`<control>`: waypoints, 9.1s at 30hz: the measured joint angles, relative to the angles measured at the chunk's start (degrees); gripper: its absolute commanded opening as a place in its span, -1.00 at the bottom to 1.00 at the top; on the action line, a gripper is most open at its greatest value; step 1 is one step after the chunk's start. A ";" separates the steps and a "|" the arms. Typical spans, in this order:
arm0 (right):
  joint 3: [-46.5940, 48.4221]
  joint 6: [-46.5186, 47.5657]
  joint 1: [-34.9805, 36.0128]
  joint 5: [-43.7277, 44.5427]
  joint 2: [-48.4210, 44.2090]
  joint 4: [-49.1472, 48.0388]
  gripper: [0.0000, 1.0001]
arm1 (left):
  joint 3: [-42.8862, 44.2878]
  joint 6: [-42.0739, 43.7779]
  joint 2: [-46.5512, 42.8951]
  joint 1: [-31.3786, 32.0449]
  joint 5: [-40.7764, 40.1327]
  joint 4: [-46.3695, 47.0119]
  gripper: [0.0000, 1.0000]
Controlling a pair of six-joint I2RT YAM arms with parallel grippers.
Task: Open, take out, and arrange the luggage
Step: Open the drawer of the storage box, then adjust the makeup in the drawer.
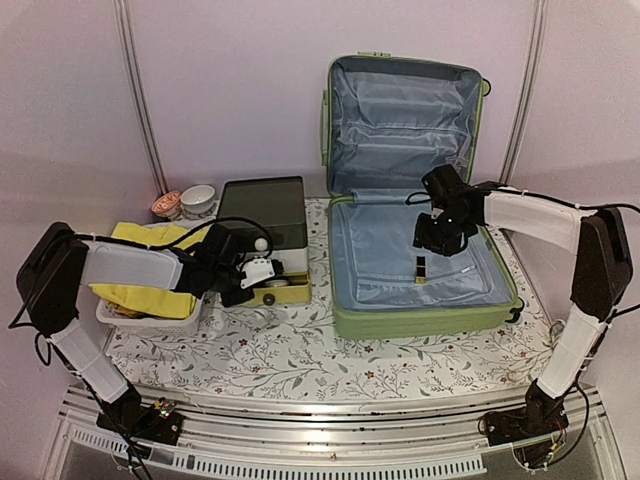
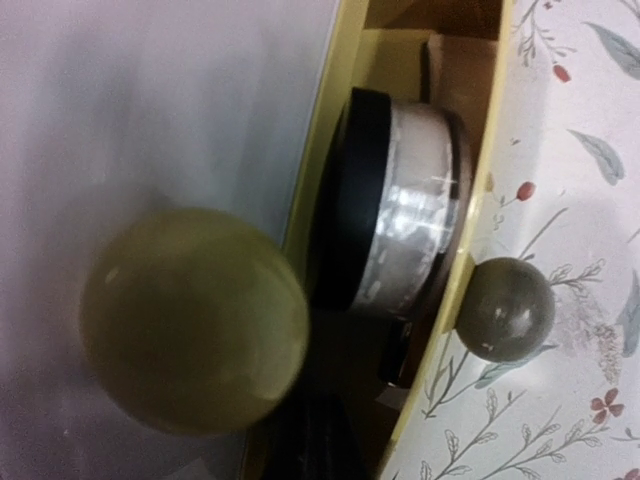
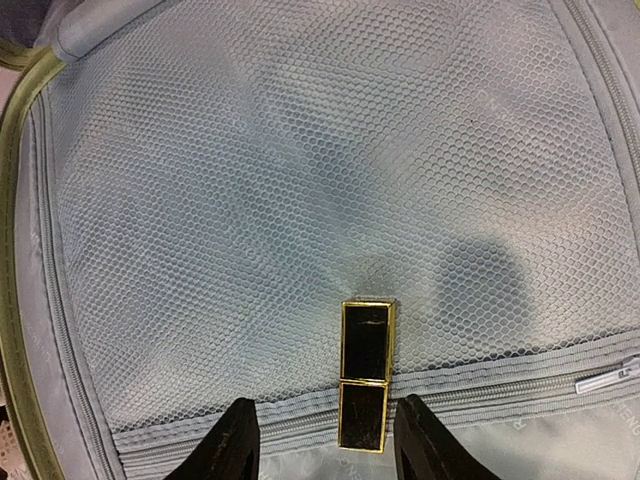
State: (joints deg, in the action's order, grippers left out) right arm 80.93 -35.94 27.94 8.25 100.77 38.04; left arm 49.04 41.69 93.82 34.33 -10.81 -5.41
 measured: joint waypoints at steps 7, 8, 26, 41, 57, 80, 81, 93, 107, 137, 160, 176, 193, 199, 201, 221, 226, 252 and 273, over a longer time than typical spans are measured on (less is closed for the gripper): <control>0.00 0.09 0.00 -0.13 -0.15 -0.44 -0.07 | 1.68 0.68 -1.22 -0.28 6.56 -6.03 -1.00; -0.02 0.17 0.00 -0.15 -0.15 -0.44 -0.07 | 1.86 0.87 -1.42 -0.28 7.37 -7.21 -1.00; -0.90 0.70 0.00 -0.46 -0.59 -0.94 -0.08 | 3.41 0.24 -8.50 2.67 10.82 -20.37 -0.72; -1.46 0.81 0.00 -0.46 -0.96 -1.18 -0.08 | -3.72 -30.25 -28.81 6.99 11.04 -5.55 -0.48; -2.93 0.70 0.00 -0.31 -2.16 -1.25 -0.09 | -0.61 -57.79 -11.41 7.39 9.27 -3.58 -1.00; -3.61 0.63 0.00 0.28 -2.89 -1.18 -0.10 | 4.11 -60.30 -0.85 8.48 6.69 -0.31 -1.00; -3.76 0.66 0.00 0.39 -2.95 -1.11 -0.10 | 4.11 -60.28 -0.59 8.59 6.93 -0.48 -1.00; -3.78 0.63 0.00 0.44 -2.99 -1.03 -0.10 | 3.78 -60.24 2.86 9.57 6.16 0.46 -1.00; -4.50 0.59 0.00 0.42 -3.56 -1.03 -0.10 | 2.51 -62.31 -6.58 12.17 3.69 -5.46 -0.24; -5.27 -0.28 0.00 0.11 -4.92 -1.27 -0.10 | -4.35 -91.86 -11.43 10.67 -2.32 -4.57 0.97; -5.27 0.44 0.00 0.11 -5.27 -1.27 -0.11 | 10.23 -91.06 5.99 11.50 -14.47 -10.82 0.63; -5.53 0.83 0.00 0.15 -5.31 -1.29 -0.11 | 7.63 -93.00 2.95 11.93 -12.72 -14.67 0.42; -6.75 0.87 0.00 0.11 -5.57 -1.68 -0.11 | 7.37 -90.82 -2.21 14.05 -7.56 -25.92 0.52; -6.73 2.38 0.00 -0.02 -5.57 -2.03 -0.10 | 6.80 -77.53 -9.09 14.03 -4.61 -22.32 0.43; -6.64 2.97 0.00 0.04 -5.55 -1.88 -0.10 | 6.51 -71.36 -12.02 14.01 -2.95 -20.20 0.01; -6.54 4.72 0.00 0.20 -5.57 -1.66 -0.09 | 1.53 -15.63 -11.52 4.28 2.86 -7.43 -1.00; -6.54 4.76 0.00 0.17 -5.57 -1.64 -0.09 | 3.72 -10.34 -3.96 2.16 3.91 -8.35 -1.00; -6.54 4.92 0.00 0.15 -7.65 -1.51 -0.09 | 17.77 9.31 6.54 -1.42 21.73 -29.92 -1.00; -6.54 4.87 0.00 -0.07 -7.65 -1.53 -0.08 | 10.69 2.54 -6.75 4.70 23.65 -35.71 0.46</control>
State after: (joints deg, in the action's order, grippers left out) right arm 74.39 -31.07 27.94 8.19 93.12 36.51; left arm 59.72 44.23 87.07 39.03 12.84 -41.12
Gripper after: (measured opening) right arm 0.461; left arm 0.683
